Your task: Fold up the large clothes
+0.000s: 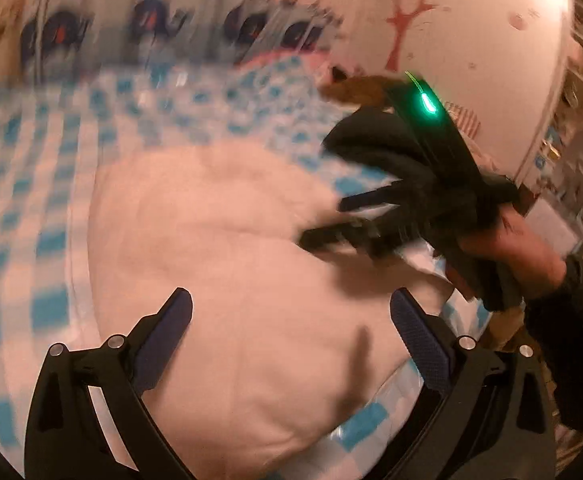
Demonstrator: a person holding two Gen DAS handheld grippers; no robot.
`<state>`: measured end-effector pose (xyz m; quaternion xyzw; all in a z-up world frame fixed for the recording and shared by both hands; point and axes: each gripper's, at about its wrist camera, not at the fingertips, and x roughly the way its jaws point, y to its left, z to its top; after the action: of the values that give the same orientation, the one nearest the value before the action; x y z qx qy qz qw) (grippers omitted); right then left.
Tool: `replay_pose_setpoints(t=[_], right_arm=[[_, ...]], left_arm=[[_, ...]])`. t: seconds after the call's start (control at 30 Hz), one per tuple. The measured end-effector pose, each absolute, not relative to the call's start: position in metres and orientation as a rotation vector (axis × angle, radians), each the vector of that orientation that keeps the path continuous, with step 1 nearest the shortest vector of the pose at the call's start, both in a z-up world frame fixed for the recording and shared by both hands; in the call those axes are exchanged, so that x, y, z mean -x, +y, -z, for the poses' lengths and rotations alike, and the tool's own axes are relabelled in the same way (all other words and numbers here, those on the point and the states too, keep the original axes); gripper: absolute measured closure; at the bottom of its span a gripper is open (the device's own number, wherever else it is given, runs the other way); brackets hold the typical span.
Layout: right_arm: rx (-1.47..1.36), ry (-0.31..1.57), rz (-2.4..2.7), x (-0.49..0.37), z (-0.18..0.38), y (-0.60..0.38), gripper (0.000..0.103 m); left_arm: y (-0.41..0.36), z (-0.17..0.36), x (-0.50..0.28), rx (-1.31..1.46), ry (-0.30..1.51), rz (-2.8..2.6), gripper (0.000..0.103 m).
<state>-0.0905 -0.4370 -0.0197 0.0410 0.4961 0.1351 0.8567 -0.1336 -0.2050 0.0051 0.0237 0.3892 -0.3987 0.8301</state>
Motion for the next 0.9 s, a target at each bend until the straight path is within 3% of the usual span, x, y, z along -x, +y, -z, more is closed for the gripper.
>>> replay_pose_setpoints(t=[0.13, 0.4, 0.5, 0.6, 0.73, 0.9], right_arm=[[-0.182, 1.035, -0.31, 0.09, 0.056, -0.445, 0.006], [-0.21, 0.953, -0.302, 0.159, -0.003, -0.465, 0.006], [-0.099, 1.068, -0.241, 0.173, 0.036, -0.456, 0.006], [-0.204, 1.141, -0.3, 0.167, 0.074, -0.463, 0.006], [-0.237, 1.118, -0.331, 0.171, 0.036, -0.469, 0.006], [-0.342, 0.823, -0.342, 0.15, -0.057, -0.486, 0.006]], left_arm=[[-0.222, 0.031, 0.13, -0.15, 0.889, 0.823, 0.008], [-0.174, -0.019, 0.143, -0.038, 0.819, 0.769, 0.008], [-0.178, 0.018, 0.136, -0.042, 0.943, 0.805, 0.008], [-0.201, 0.029, 0.148, -0.209, 0.929, 0.755, 0.008], [-0.185, -0.01, 0.152, -0.182, 0.839, 0.755, 0.008], [-0.182, -0.042, 0.128, -0.108, 0.714, 0.748, 0.008]])
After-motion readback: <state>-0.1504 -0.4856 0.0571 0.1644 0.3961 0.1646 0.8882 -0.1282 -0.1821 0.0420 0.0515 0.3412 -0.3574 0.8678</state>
